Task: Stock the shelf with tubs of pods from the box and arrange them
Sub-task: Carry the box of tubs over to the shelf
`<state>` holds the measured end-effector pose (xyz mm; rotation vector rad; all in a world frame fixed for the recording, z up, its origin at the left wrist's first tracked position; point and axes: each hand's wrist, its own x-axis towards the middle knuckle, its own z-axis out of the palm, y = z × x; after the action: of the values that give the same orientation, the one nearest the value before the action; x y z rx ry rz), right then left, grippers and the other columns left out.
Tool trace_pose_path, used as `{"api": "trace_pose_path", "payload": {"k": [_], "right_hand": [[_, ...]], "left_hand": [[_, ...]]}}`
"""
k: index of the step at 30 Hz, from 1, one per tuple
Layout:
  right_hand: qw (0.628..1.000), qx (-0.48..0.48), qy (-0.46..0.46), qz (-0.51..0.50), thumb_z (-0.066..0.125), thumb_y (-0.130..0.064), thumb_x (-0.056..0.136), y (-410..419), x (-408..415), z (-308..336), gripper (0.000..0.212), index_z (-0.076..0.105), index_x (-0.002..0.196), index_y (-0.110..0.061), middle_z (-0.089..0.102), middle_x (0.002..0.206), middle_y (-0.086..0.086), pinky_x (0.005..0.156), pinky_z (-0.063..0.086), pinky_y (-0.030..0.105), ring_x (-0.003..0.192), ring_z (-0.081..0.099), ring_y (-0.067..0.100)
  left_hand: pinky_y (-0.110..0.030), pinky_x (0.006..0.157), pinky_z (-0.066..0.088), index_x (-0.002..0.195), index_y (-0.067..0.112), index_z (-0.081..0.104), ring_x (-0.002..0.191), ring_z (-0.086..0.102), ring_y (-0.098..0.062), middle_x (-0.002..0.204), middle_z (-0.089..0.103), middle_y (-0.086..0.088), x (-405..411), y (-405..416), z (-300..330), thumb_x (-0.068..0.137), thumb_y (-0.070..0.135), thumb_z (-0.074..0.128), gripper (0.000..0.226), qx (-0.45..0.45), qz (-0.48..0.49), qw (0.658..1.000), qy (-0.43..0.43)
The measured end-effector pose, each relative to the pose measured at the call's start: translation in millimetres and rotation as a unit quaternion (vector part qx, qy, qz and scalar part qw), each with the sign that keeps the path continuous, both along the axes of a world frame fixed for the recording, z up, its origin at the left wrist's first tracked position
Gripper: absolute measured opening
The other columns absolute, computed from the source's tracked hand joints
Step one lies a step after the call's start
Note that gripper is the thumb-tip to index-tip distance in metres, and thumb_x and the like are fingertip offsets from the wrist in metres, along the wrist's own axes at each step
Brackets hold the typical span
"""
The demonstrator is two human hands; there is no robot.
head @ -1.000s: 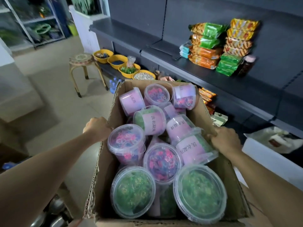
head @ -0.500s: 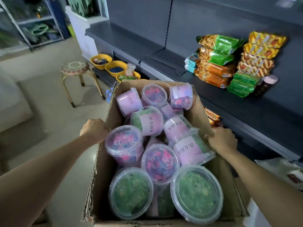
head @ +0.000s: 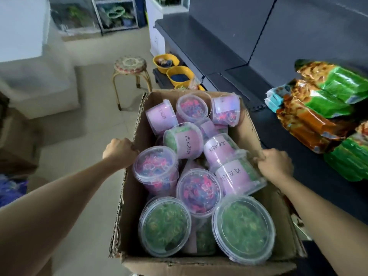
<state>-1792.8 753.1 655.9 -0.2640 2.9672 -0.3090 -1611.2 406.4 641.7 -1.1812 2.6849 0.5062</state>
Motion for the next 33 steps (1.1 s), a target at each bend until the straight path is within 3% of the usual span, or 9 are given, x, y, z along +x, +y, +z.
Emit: {"api": "trace_pose_path", "payload": {"k": [5,9,14,26,33], "right_hand": [[0.999,0.008,-0.006,0.035,0.064,-0.028,0.084,-15.0,-50.3,-7.5,0.018,0.065,0.080,-0.010,0.064,0.098,0.021,0.066,0.037,0.030,0.093,0.058,0.040],[0.998,0.013,-0.011,0.058,0.064,-0.028,0.084,-36.6,-77.8,-18.5,0.028,0.052,0.065,-0.012,0.064,0.092,0.020,0.063,0.035,0.029,0.087,0.059,0.038],[0.998,0.020,-0.023,0.055,0.064,-0.029,0.084,-71.8,-108.0,-39.8,0.021,0.063,0.079,-0.009,0.064,0.095,0.022,0.065,0.038,0.031,0.091,0.058,0.041],[0.998,0.009,-0.031,0.056,0.063,-0.026,0.085,-128.4,-167.7,-98.2,0.026,0.054,0.067,-0.010,0.063,0.091,0.026,0.063,0.036,0.032,0.085,0.058,0.042],[0.994,0.019,-0.044,0.096,0.063,-0.025,0.086,-145.5,-214.4,-127.6,0.025,0.062,0.084,0.000,0.062,0.094,0.026,0.064,0.035,0.033,0.087,0.059,0.042]], "left_hand": [[-0.040,0.082,0.050,0.101,0.005,0.069,0.102,0.059,-0.042,0.107,0.063,-0.025,-21.7,6.8,-9.4,0.084,0.030,0.059,0.031,0.006,0.059,0.998,-0.001],[-0.040,0.076,0.049,0.097,0.003,0.069,0.096,0.060,-0.044,0.103,0.064,-0.026,-37.0,-4.1,-21.6,0.085,0.029,0.058,0.031,0.004,0.080,0.997,-0.003],[-0.038,0.076,0.049,0.094,0.003,0.069,0.093,0.060,-0.043,0.100,0.065,-0.026,-62.7,-32.4,-37.9,0.085,0.031,0.060,0.031,0.016,0.090,0.996,-0.006],[-0.040,0.075,0.050,0.087,0.003,0.070,0.088,0.059,-0.045,0.094,0.064,-0.028,-117.3,-74.1,-81.4,0.085,0.028,0.058,0.028,0.016,0.120,0.993,-0.016],[-0.039,0.072,0.049,0.088,0.003,0.070,0.087,0.059,-0.045,0.094,0.064,-0.029,-144.4,-71.2,-110.1,0.086,0.027,0.057,0.027,0.016,0.151,0.988,-0.035]]}}
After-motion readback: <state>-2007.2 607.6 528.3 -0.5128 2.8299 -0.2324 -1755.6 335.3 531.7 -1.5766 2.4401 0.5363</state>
